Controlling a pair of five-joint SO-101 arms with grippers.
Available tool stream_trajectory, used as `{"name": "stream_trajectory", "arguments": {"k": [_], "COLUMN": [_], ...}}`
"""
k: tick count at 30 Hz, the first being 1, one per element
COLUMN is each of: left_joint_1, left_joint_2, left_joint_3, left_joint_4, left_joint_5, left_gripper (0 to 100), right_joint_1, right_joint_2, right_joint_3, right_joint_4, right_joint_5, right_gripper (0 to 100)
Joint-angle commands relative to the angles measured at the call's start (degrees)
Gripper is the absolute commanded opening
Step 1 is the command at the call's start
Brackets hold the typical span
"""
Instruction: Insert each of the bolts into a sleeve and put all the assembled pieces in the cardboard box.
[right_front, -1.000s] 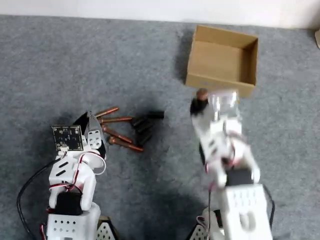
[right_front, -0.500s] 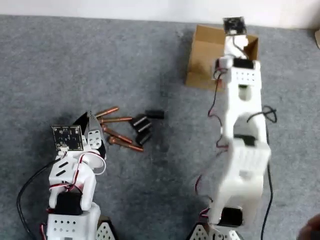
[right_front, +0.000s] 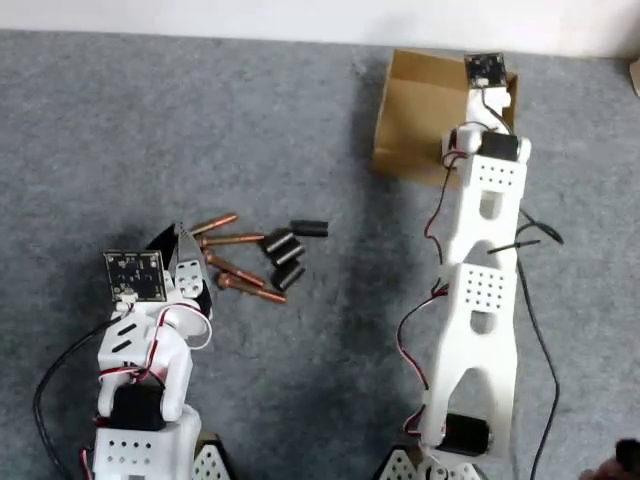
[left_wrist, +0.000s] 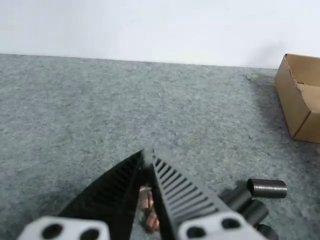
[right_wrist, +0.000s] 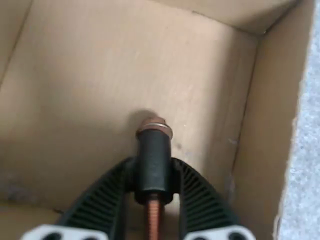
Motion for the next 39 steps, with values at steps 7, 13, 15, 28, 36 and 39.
{"name": "stream_trajectory", "arguments": {"k": [7,13,15,28,36,39], "left_joint_1": [-0.31,-0.31,-0.31,-0.40,-0.40,-0.40], "left_joint_2": [-0.75,-0.75,-0.75,-0.75,-0.75,-0.75], "left_joint_3": [0.04,0.04,0.04,-0.04,-0.40,-0.40], "left_joint_4": [-1.58,-1.58,-1.58,-1.58,-1.23,-1.23], "left_joint_5": [-0.35,-0.35,-0.35,-0.35,-0.35,-0.35], "left_gripper": [1,1,1,1,1,1], "right_joint_1": [-0.92,-2.42,-3.12,-8.40,-16.92,-24.04], "right_joint_2": [-8.04,-19.03,-23.78,-48.40,-76.97,-90.33], "right_joint_3": [-6.55,-6.55,-6.55,-4.26,33.10,55.60], "right_joint_4": [10.77,17.54,19.91,28.09,28.09,27.65], "right_joint_5": [1.32,0.35,-2.37,-9.23,-9.23,-8.88], "right_gripper": [40.2,38.9,38.9,38.9,38.9,38.9]}}
